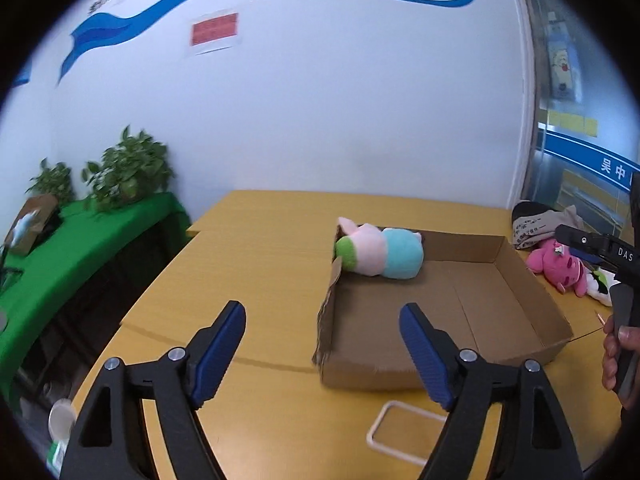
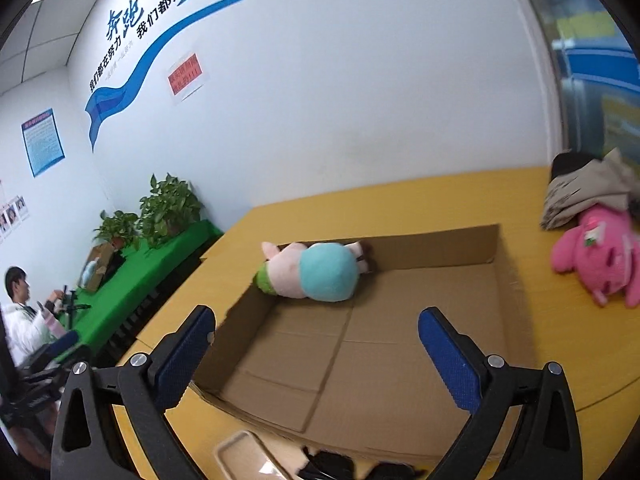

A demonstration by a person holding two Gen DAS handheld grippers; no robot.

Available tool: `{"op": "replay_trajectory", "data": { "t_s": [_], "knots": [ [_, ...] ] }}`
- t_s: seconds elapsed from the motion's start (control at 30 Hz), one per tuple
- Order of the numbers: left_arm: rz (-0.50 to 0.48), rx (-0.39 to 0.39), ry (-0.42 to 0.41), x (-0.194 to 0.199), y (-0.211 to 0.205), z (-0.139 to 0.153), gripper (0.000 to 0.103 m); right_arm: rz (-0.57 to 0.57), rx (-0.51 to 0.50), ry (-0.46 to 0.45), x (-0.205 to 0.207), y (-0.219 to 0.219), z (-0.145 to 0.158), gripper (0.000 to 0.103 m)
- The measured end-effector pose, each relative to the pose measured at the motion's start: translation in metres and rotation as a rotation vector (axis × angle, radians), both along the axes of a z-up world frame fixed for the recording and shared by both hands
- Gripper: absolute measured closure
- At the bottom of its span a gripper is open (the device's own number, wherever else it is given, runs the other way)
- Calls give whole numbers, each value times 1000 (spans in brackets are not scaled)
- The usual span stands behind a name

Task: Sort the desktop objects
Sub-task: 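Open the left gripper and withdraw from the box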

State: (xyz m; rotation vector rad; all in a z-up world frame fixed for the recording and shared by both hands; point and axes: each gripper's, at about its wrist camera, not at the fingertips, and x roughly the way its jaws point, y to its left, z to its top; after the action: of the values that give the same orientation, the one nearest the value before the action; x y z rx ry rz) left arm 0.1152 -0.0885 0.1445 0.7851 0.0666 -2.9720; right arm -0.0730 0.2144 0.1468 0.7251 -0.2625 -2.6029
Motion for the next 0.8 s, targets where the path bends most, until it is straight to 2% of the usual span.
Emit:
{"op": "replay_trajectory", "data": {
  "t_s": [0.13, 0.37, 0.47, 0.63, 0.8],
  "knots": [
    [45, -19, -16, 39, 2, -5, 24, -53, 66, 30, 21, 27, 3, 0],
    [108, -50, -33, 90, 4, -3, 24, -54, 293, 77, 35, 21, 8, 0],
    [134, -64, -34, 101, 3, 5, 24, -32, 288, 56, 34, 22, 2, 0],
    [132, -62, -42, 102, 6, 8, 24, -21, 213, -9, 28, 33, -11, 0],
    [68, -48, -49, 82, 26, -1, 24, -72, 163, -18, 40, 65, -26, 0]
  ]
}}
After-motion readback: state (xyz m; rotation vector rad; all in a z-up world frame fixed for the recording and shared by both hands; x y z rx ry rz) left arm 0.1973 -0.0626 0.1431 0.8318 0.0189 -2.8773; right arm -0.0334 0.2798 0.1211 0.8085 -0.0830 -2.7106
